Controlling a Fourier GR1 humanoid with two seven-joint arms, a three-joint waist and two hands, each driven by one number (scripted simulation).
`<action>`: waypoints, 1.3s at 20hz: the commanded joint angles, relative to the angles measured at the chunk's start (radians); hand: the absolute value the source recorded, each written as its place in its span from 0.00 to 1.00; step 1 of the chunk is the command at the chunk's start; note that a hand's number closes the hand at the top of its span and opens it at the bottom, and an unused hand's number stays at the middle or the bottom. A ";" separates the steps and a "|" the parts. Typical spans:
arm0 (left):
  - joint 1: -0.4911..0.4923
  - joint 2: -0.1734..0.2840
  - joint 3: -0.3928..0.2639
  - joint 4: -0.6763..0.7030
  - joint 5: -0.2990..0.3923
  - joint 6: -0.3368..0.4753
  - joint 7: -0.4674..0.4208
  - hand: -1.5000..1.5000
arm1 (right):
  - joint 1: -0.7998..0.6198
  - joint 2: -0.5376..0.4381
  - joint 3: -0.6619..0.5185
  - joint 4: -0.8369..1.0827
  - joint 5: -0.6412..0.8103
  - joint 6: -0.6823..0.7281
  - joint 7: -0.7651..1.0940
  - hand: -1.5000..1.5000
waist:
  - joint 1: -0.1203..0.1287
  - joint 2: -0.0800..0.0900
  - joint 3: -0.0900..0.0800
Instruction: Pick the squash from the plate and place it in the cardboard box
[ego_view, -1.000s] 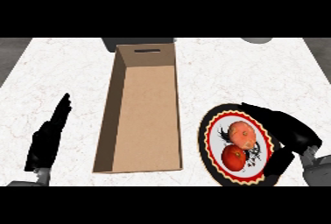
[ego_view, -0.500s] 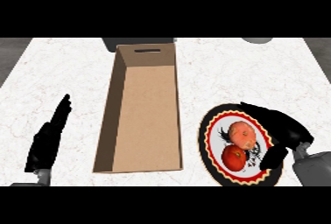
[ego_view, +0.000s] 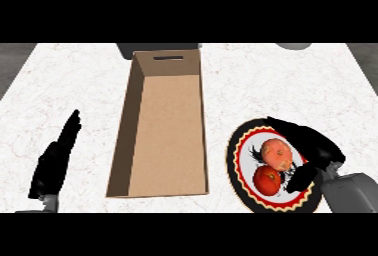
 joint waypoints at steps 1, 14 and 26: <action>0.033 -0.015 0.017 -0.084 -0.015 -0.028 0.057 0.50 | -0.002 0.044 -0.017 -0.013 0.041 0.045 0.030 0.00 | 0.001 0.000 0.000; 0.000 -0.107 0.026 -0.035 -0.108 -0.029 0.051 0.50 | -0.004 0.095 -0.068 0.053 0.124 0.088 -0.057 1.00 | -0.001 0.000 0.000; -0.002 -0.060 0.108 0.029 -0.063 -0.085 -0.001 0.50 | 0.108 0.201 -0.041 -0.037 0.358 -0.252 0.122 1.00 | -0.028 -0.008 -0.003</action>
